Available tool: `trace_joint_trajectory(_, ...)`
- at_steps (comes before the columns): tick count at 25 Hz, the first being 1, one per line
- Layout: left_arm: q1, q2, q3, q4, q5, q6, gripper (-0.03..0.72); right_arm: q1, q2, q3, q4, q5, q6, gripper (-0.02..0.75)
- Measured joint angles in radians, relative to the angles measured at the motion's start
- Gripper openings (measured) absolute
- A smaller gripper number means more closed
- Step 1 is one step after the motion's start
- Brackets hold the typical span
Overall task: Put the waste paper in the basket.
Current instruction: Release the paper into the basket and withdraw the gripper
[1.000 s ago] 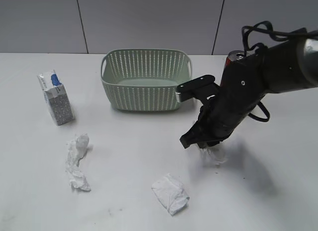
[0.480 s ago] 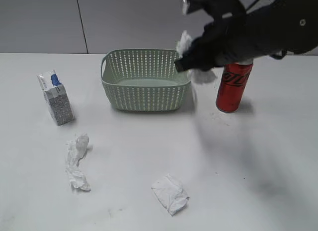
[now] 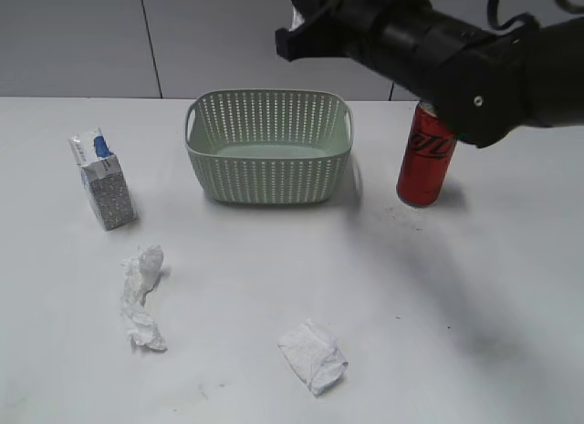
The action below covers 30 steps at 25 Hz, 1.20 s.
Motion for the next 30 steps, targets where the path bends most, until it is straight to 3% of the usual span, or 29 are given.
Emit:
trace_joint_trajectory(4,0.0,0.0,0.0,0.0,0.0,0.0,0.591,0.0,0.102,0.0,-0.004,-0.082,-0.001,0.01)
trace_joint_trajectory(7,0.0,0.0,0.0,0.0,0.0,0.0,0.591,0.0,0.157,0.0,-0.017,-0.087,-0.001,0.07)
trace_joint_trajectory(9,0.0,0.0,0.0,0.0,0.0,0.0,0.591,0.0,0.181,0.0,-0.03,-0.087,-0.002,0.17)
trace_joint_trajectory(14,0.0,0.0,0.0,0.0,0.0,0.0,0.591,0.0,0.205,0.0,-0.03,-0.088,-0.003,0.549)
trace_joint_trajectory(16,0.0,0.0,0.0,0.0,0.0,0.0,0.591,0.0,0.205,0.0,-0.03,-0.091,-0.004,0.62)
trace_joint_trajectory(20,0.0,0.0,0.0,0.0,0.0,0.0,0.591,0.0,0.205,0.0,-0.03,-0.161,-0.006,0.638)
trace_joint_trajectory(25,0.0,0.0,0.0,0.0,0.0,0.0,0.591,0.0,0.19,0.0,-0.036,-0.298,0.096,0.597)
trace_joint_trajectory(28,0.0,0.0,0.0,0.001,0.0,0.0,0.591,-0.001,0.158,0.0,-0.116,-0.296,0.133,0.589)
trace_joint_trajectory(30,0.0,0.0,0.0,0.001,0.0,0.0,0.591,0.003,0.114,0.0,-0.205,-0.214,0.14,0.587)
